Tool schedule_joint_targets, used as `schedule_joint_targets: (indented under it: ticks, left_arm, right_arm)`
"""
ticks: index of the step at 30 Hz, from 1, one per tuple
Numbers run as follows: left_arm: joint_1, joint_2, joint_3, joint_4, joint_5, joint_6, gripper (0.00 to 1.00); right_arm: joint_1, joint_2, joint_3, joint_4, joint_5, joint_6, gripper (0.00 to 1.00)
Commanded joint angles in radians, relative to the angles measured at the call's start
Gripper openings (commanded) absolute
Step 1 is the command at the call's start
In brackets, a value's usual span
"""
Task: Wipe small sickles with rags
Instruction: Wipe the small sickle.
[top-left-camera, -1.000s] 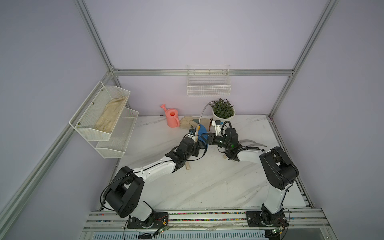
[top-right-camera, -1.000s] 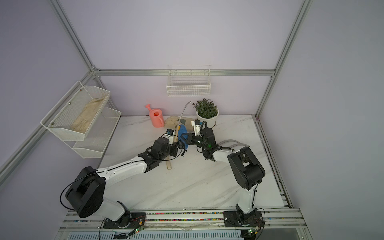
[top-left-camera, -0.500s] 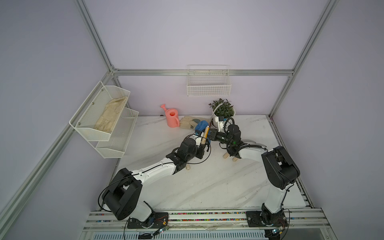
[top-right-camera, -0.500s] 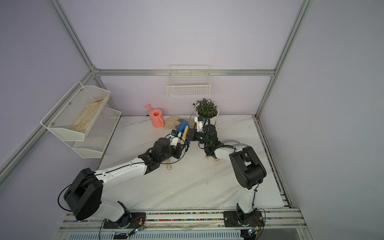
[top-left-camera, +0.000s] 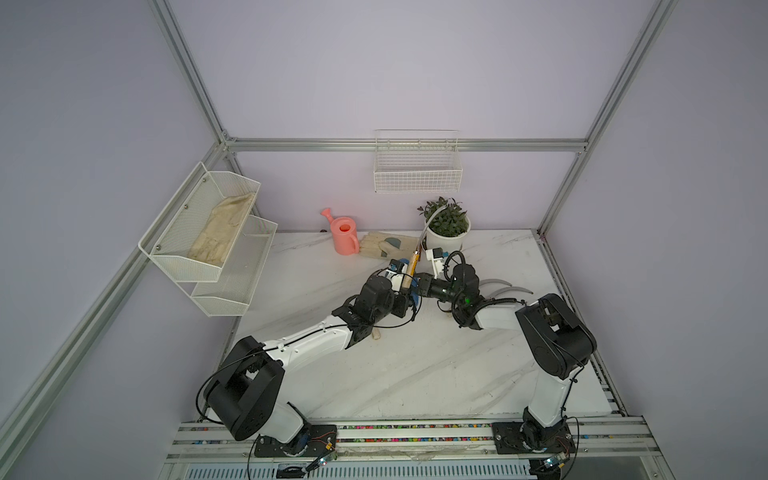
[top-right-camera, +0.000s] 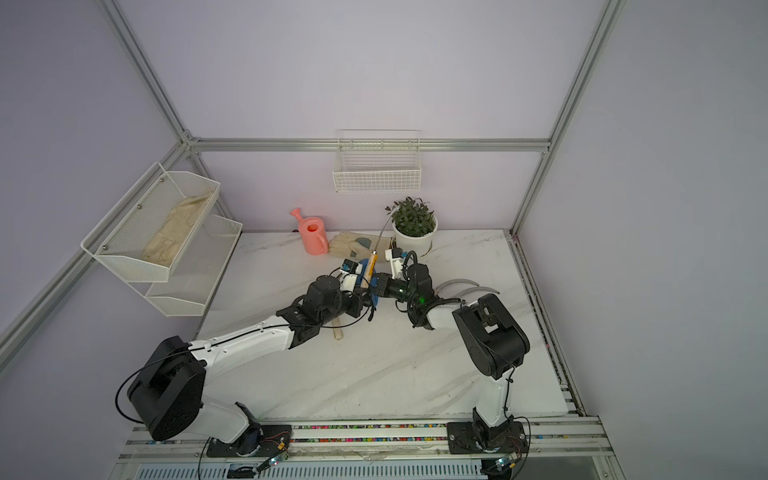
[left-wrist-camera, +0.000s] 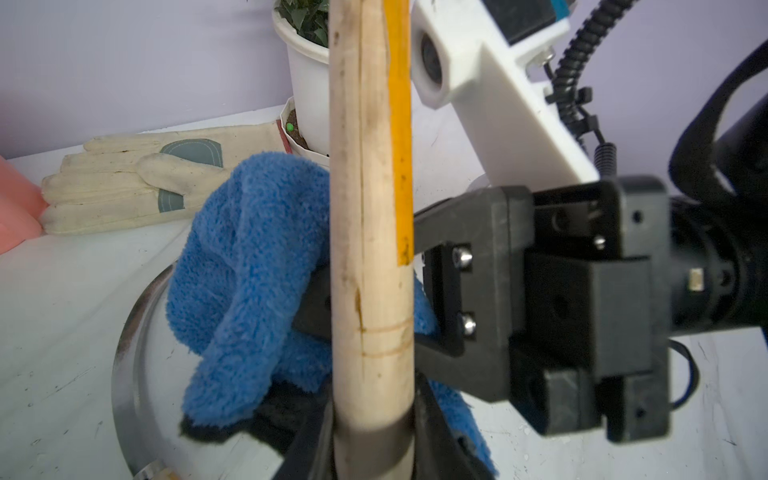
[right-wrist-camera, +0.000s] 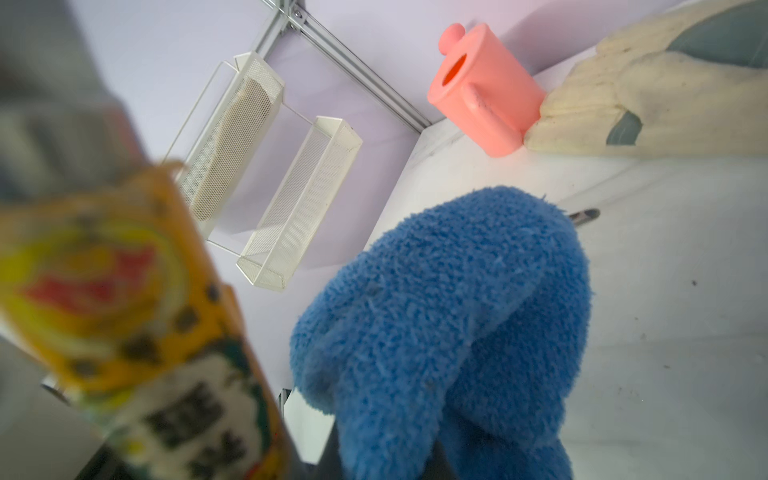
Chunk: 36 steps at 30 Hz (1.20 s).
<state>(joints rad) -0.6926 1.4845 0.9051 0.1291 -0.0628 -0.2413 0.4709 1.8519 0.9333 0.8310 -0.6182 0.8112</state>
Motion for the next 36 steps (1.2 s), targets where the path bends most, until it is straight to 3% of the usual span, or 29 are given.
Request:
schedule_joint_targets:
  ticks: [1,10,17,23,29,36]
  left_arm:
    - [-0.005,-0.015,-0.011,0.030,0.009,0.022,0.00]
    - [-0.005,-0.018,-0.011,0.025,0.025,0.023,0.00]
    - [-0.005,-0.035,-0.018,0.026,0.128,0.023,0.00]
    - [-0.003,-0.015,0.012,-0.030,0.144,0.084,0.00]
    - [-0.004,0.031,0.061,-0.087,0.220,0.120,0.00]
    - [-0.003,0.066,0.095,-0.123,0.211,0.131,0.00]
  right_arm:
    - [-0.011,-0.094,0.062,0.008,-0.008,-0.010,0.00]
    - [-0.078,-0.206,0.085,-0.068,0.005,-0.035,0.00]
    - [-0.104,-0.182,0.063,-0.070,-0.001,-0.052,0.00]
    - [-0.111,-0.160,0.009,-0.020,-0.013,-0.059,0.00]
    - [-0.182,-0.162,-0.010,0.048,-0.072,-0.014,0.00]
    - [-0.221,-0.174,-0.040,0.068,-0.092,-0.002,0.00]
